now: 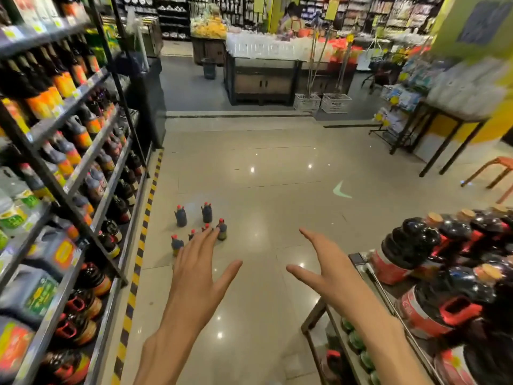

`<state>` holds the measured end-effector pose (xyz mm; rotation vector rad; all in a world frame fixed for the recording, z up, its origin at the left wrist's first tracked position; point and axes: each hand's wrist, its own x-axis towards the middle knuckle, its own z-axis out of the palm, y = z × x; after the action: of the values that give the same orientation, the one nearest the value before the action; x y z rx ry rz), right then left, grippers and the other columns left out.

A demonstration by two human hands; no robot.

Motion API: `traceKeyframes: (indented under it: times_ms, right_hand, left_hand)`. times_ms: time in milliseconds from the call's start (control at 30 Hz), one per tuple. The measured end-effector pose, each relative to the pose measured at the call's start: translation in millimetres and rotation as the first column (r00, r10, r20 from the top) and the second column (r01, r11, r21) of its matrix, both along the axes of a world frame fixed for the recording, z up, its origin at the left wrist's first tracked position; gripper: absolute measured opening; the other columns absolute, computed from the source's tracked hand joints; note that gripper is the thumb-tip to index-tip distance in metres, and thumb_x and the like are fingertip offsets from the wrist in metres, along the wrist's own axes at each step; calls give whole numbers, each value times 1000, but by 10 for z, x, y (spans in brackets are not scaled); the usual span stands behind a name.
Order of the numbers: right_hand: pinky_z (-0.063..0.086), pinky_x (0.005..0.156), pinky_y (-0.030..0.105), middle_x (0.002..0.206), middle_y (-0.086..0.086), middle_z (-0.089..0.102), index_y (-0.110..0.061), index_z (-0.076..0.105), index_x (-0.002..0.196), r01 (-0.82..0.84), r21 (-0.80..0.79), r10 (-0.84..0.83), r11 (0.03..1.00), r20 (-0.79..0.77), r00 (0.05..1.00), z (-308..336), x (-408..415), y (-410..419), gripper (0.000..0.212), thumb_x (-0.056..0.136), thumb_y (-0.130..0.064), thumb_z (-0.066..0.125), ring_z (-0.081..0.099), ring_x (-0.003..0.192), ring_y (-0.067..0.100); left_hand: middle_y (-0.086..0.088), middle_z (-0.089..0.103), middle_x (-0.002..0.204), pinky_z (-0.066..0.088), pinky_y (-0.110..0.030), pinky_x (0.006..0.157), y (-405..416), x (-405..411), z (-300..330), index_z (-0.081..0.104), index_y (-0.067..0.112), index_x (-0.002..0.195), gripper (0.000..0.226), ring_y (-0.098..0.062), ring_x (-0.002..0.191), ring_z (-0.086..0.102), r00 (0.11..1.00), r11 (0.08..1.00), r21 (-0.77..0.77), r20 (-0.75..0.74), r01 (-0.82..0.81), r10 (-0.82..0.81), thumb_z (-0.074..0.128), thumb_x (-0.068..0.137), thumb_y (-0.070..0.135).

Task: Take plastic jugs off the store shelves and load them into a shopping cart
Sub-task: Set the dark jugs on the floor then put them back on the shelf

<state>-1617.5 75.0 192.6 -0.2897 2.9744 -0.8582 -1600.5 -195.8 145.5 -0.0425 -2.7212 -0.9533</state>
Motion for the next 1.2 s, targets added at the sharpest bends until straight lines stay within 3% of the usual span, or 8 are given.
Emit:
traceKeyframes:
  times_ms: [467,667,967,1067,1200]
  right_hand:
    - [27,122,33,160,-17,34,-38,23,159,-29,-44,30,999,27,999,-205,-3650,359,80,93,-59,64,29,148,7]
    - [31,120,38,159,-20,33,-40,22,159,-53,-35,55,998,73,996,-342,-4982,390,80,93,-60,62,32,146,8]
    - [32,117,29,159,-18,31,-40,20,159,-156,42,150,987,122,981,-678,-7283,89,84,90,-65,60,33,146,8]
    - [32,113,25,156,-23,31,-42,19,159,-188,47,181,981,116,977,-554,-8070,-70,82,91,-65,60,31,143,3]
    - [34,112,26,154,-22,34,-41,22,158,-223,54,217,973,96,971,-492,-9194,-297,81,91,-63,61,34,142,4]
  left_hand:
    - [13,28,163,21,-35,125,387,-3439,-125,25,33,158,85,-9,153,19,998,995,-93,62,-25,31,26,90,82]
    - [10,24,166,13,-32,125,342,-4675,-304,25,30,159,107,-10,155,14,988,991,-103,117,-86,98,4,77,95]
    - [10,24,166,14,-39,127,37,-6859,-728,21,31,160,81,-12,154,15,955,979,-17,216,-205,204,43,93,70]
    - [11,24,165,15,-39,126,-117,-7629,-627,23,30,160,78,-12,153,17,952,971,39,208,-237,224,46,95,66]
    - [12,23,164,11,-36,127,-323,-8653,-511,23,30,160,76,-9,152,15,956,970,4,172,-243,239,43,96,66]
